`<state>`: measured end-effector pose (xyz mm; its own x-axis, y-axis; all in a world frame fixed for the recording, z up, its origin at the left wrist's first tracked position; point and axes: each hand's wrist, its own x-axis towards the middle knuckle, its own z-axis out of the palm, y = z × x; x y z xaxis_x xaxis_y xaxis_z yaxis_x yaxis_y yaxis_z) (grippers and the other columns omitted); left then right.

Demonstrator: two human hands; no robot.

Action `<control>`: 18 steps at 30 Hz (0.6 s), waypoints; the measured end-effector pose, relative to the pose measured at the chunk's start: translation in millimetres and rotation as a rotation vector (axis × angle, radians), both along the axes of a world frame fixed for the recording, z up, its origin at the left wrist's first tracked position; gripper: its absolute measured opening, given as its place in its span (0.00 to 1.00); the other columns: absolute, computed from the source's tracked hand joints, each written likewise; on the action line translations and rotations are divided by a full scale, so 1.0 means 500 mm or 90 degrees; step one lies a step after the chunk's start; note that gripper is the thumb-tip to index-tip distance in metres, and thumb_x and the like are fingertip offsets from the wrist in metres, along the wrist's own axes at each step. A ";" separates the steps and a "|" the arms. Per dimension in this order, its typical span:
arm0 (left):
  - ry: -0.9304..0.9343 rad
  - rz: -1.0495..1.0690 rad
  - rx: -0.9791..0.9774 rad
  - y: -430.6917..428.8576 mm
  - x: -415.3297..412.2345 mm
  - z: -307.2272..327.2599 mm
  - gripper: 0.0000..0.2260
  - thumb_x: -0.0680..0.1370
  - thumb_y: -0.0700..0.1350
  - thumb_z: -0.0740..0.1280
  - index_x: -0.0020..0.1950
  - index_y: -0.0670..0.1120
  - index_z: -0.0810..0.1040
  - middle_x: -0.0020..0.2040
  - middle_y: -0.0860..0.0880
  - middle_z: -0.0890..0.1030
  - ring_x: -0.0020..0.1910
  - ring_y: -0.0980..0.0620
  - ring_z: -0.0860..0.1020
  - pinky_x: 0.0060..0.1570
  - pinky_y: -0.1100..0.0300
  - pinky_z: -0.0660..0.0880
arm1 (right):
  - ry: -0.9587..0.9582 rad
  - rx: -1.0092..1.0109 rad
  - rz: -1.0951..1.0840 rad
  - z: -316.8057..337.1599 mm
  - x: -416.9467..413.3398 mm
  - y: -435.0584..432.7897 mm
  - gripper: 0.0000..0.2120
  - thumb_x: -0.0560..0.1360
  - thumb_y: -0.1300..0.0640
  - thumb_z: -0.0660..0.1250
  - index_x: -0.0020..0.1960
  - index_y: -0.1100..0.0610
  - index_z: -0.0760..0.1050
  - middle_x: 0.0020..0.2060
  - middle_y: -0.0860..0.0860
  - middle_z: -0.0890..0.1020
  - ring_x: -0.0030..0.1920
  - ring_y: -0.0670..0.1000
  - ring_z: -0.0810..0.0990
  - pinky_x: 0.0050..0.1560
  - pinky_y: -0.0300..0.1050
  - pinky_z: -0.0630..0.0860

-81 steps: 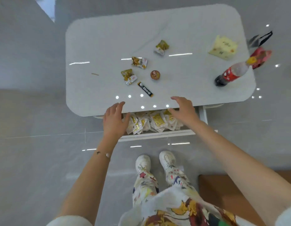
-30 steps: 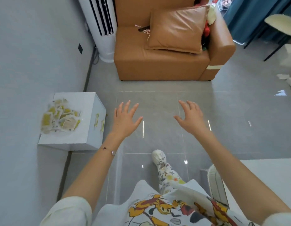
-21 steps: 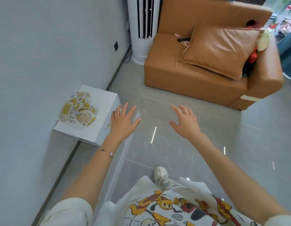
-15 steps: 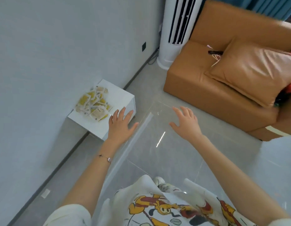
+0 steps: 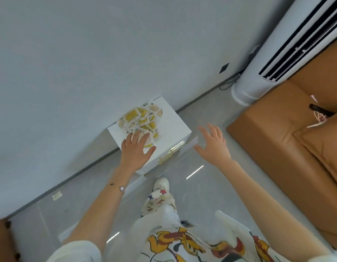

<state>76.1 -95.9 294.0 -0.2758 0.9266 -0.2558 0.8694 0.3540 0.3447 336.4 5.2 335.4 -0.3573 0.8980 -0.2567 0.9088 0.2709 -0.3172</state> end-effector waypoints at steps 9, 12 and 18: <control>-0.075 0.112 -0.034 0.151 -0.133 -0.024 0.26 0.79 0.62 0.58 0.76 0.57 0.60 0.79 0.49 0.55 0.77 0.44 0.50 0.73 0.45 0.51 | -0.007 -0.062 0.078 -0.042 -0.166 0.230 0.34 0.75 0.46 0.66 0.76 0.47 0.56 0.76 0.53 0.56 0.76 0.56 0.48 0.73 0.57 0.58; -0.086 0.147 -0.022 0.192 -0.165 -0.078 0.27 0.79 0.62 0.58 0.75 0.55 0.62 0.78 0.48 0.57 0.77 0.44 0.54 0.73 0.46 0.53 | -0.010 -0.082 0.100 -0.101 -0.221 0.299 0.33 0.74 0.47 0.67 0.76 0.49 0.58 0.74 0.53 0.60 0.75 0.57 0.52 0.73 0.57 0.57; -0.379 0.433 -0.059 0.273 -0.167 -0.308 0.25 0.79 0.58 0.61 0.74 0.51 0.66 0.74 0.47 0.66 0.72 0.45 0.64 0.70 0.50 0.62 | 0.001 -0.242 0.134 -0.349 -0.328 0.391 0.32 0.75 0.46 0.66 0.75 0.49 0.58 0.75 0.52 0.60 0.75 0.54 0.54 0.73 0.54 0.57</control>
<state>-7.3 40.6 140.2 -0.5547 0.5809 -0.5957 0.1504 0.7741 0.6149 172.3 200.8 160.6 -0.5232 0.6476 -0.5540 0.8456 0.3135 -0.4321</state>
